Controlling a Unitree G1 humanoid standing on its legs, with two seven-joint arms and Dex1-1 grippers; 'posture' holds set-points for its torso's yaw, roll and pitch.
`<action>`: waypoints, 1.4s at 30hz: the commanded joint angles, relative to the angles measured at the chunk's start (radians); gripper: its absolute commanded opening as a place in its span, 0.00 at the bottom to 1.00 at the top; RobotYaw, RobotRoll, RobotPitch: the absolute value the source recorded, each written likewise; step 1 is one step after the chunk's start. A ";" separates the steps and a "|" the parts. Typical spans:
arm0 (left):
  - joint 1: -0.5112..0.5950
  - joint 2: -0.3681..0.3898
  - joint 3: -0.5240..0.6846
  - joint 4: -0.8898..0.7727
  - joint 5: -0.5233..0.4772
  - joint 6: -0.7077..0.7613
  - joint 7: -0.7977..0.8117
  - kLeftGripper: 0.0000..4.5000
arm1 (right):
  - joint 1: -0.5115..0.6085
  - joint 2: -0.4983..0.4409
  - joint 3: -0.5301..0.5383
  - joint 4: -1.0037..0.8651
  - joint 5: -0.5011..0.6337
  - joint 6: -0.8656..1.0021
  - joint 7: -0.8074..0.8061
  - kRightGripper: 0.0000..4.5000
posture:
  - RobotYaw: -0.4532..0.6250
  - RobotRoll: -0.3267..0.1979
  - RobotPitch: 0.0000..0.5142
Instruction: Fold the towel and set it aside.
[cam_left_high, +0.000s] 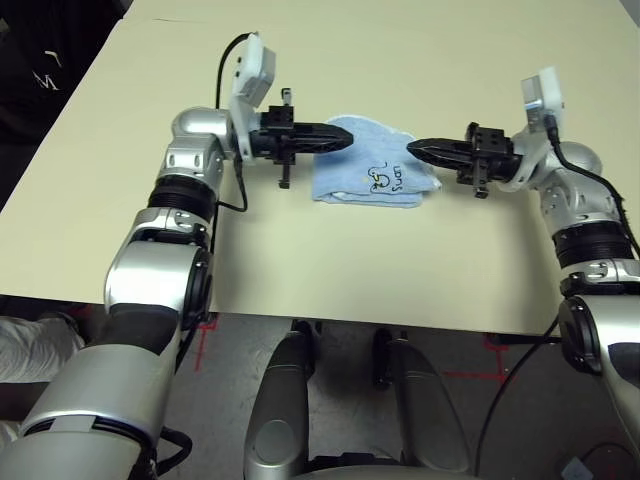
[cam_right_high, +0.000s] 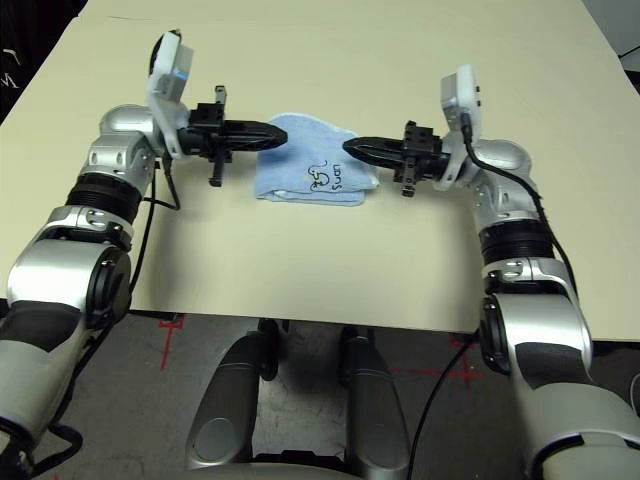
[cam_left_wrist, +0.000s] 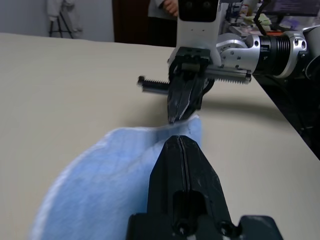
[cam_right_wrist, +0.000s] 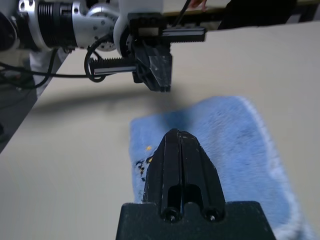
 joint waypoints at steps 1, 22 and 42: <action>0.033 -0.021 -0.032 0.012 0.045 0.001 0.009 0.01 | 0.012 0.010 0.016 0.067 -0.034 -0.044 -0.009 0.00 | 0.50 0.62 0.59; 0.008 0.060 0.002 0.118 0.102 0.010 0.033 0.01 | 0.008 -0.028 -0.030 0.178 -0.032 -0.070 -0.007 0.00 | 0.46 0.62 0.60; -0.018 -0.051 0.069 0.181 0.128 0.012 0.352 0.01 | -0.144 0.108 -0.036 0.371 -0.143 -0.084 -0.353 0.00 | 0.48 0.62 0.62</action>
